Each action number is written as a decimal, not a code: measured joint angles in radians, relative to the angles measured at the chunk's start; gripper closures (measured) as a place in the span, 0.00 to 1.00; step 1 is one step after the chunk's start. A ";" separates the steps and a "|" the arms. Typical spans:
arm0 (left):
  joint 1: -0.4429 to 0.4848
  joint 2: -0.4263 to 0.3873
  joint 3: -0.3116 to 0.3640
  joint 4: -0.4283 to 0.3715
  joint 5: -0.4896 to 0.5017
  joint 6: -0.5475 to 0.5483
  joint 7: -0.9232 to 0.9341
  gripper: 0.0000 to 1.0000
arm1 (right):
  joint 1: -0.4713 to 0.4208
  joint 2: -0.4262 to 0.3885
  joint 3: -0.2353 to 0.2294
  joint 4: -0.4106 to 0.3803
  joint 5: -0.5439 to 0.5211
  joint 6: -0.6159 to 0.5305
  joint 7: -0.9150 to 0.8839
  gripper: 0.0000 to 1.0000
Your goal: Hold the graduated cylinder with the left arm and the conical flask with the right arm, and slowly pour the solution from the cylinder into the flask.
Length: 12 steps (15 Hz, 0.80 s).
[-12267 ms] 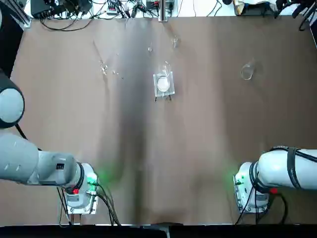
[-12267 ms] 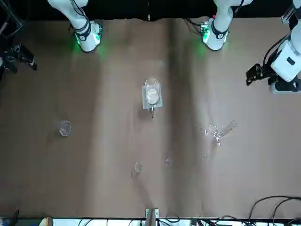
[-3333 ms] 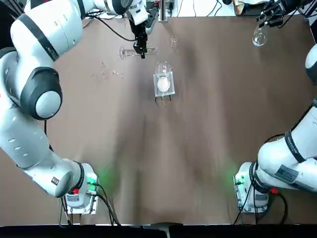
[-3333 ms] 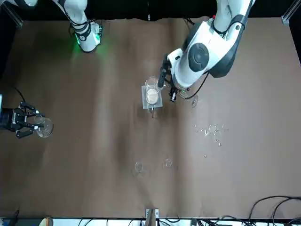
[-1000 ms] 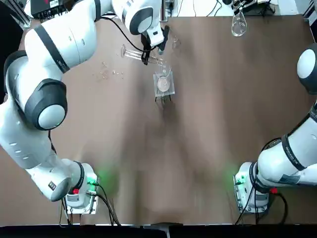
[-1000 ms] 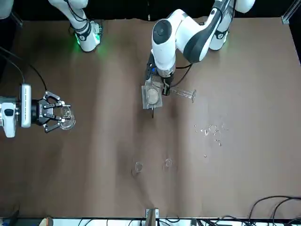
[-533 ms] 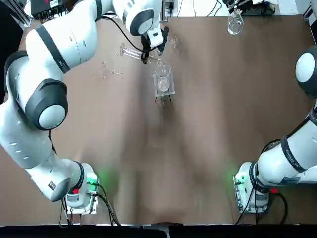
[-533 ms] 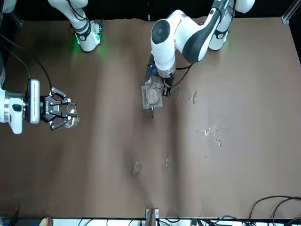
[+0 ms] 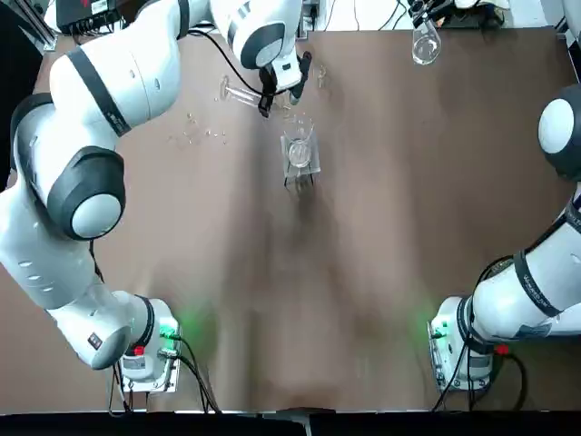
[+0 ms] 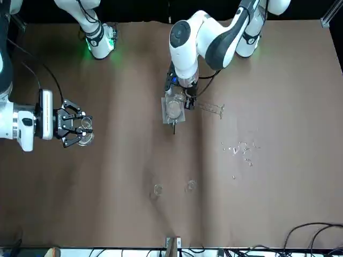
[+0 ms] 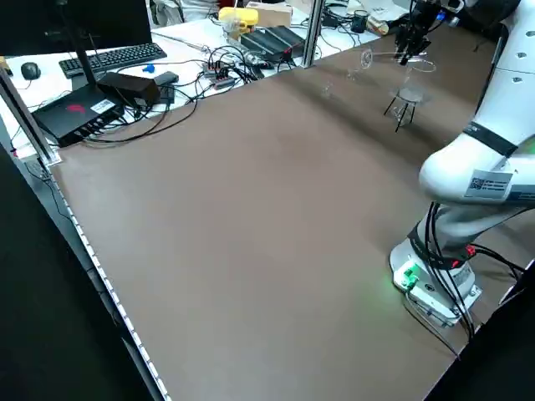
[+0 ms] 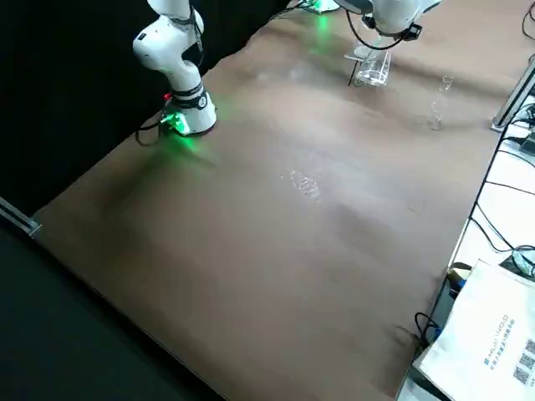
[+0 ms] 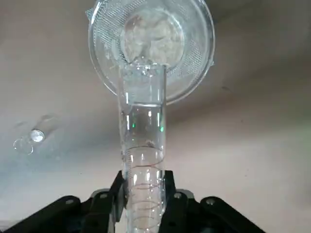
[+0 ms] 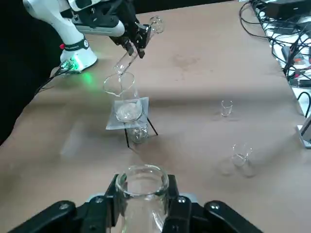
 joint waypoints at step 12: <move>-0.013 0.000 0.000 0.000 0.048 0.000 0.000 0.66 | 0.096 -0.021 0.000 0.000 -0.062 0.057 0.072 0.61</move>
